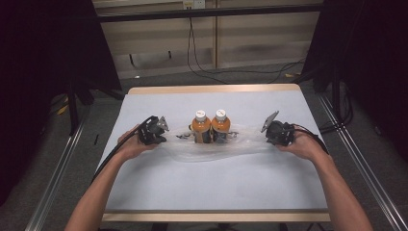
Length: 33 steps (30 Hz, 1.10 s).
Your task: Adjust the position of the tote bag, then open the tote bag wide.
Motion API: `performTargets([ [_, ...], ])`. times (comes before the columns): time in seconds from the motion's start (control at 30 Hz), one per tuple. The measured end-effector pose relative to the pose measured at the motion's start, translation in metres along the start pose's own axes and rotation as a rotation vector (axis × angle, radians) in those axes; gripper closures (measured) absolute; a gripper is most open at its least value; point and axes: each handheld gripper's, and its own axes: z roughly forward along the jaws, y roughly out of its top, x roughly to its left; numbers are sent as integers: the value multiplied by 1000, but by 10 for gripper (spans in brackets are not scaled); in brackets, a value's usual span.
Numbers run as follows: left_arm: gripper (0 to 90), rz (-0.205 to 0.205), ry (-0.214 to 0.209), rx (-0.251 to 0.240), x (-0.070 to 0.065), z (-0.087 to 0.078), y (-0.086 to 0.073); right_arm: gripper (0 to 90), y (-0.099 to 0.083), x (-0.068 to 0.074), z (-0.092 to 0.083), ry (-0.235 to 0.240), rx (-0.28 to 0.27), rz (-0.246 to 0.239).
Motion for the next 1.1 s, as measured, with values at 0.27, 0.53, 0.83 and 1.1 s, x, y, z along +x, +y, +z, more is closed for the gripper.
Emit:
performTargets([
  [0.27,900,-30,-8,-42,1,0,-6,900,0,-4,1,15,-8,25],
  [0.53,900,-76,-1,-91,1,1,-11,900,-1,-3,1,-15,-13,12],
  [0.83,884,-195,-41,-252,-3,0,-19,900,-5,2,-1,-25,-107,74],
  [1.1,841,-261,-53,-432,-11,-15,-24,900,-8,4,-14,41,-309,166],
])
